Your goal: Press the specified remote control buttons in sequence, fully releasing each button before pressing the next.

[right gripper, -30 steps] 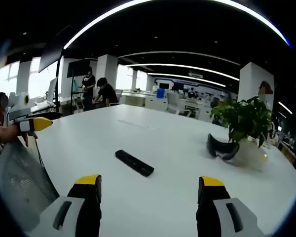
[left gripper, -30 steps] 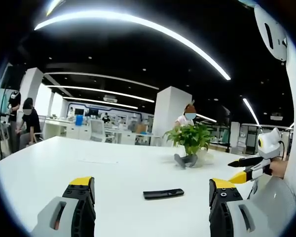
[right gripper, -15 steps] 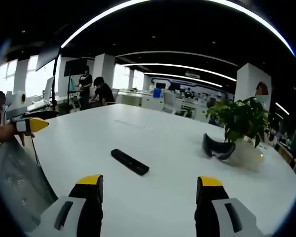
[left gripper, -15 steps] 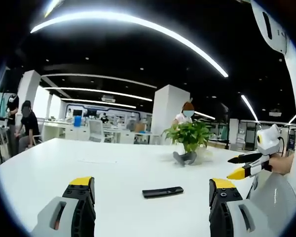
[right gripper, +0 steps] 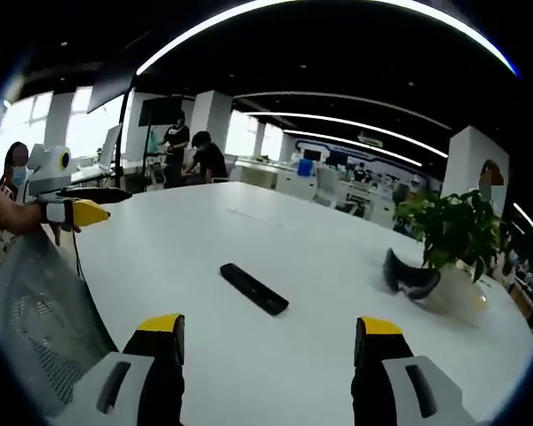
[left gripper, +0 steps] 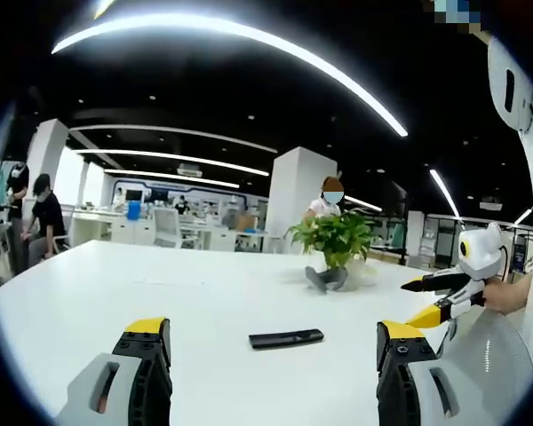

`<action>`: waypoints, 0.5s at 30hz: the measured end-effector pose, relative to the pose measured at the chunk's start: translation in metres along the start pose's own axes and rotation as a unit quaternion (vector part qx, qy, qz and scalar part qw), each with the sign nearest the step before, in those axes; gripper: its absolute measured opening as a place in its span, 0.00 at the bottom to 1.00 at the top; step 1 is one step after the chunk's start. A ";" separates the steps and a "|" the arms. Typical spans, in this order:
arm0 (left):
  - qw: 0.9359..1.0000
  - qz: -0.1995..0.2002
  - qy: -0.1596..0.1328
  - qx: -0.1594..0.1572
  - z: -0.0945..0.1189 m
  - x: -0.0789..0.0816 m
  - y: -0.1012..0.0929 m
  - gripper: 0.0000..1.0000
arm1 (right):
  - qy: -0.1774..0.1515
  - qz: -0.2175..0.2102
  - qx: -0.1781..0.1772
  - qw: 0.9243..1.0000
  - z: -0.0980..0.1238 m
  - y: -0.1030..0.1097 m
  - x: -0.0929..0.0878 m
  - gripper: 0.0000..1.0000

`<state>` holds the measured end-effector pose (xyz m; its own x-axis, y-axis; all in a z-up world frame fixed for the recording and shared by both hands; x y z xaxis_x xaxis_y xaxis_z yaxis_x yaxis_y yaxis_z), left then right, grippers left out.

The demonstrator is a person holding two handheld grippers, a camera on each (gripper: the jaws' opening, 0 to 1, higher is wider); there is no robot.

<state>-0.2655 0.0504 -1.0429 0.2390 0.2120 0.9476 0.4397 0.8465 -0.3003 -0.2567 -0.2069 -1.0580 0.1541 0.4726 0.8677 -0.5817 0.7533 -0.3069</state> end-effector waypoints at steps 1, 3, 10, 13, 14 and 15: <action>1.000 -0.012 0.006 0.008 0.000 -0.001 0.001 1.00 | -0.006 -0.003 0.003 1.000 0.001 0.000 0.001 0.78; 1.000 -0.024 0.001 0.001 -0.001 0.000 -0.004 1.00 | -0.006 -0.002 0.002 1.000 0.002 0.000 0.001 0.75; 1.000 -0.019 0.007 -0.003 0.001 -0.001 -0.001 0.99 | -0.012 -0.015 -0.005 1.000 0.003 -0.001 0.002 0.75; 1.000 -0.021 -0.006 -0.014 0.003 0.003 -0.005 0.99 | -0.013 -0.013 -0.012 1.000 0.005 -0.002 0.004 0.75; 0.999 -0.026 -0.016 -0.016 0.004 0.007 -0.006 0.99 | -0.014 -0.011 -0.018 1.000 0.005 -0.003 0.004 0.76; 0.999 -0.031 -0.034 -0.015 0.006 0.012 -0.005 0.99 | -0.017 -0.012 -0.028 0.999 0.007 -0.006 0.005 0.76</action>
<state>-0.2695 0.0516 -1.0290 0.1510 0.1929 0.9695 0.4780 0.8442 -0.2424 -0.2580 -0.2121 -1.0491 0.1403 0.4395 0.8872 -0.5325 0.7890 -0.3066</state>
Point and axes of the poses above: the point that each gripper's makers call its tool centre point, and the gripper's own axes: z roughly backward along the fingers, y roughly to its left, x roughly out of its top, the point moved 3 cm from there along z, roughly backward along the fingers, and after that the axes turned 9 degrees about z, right-handed, at the moved point
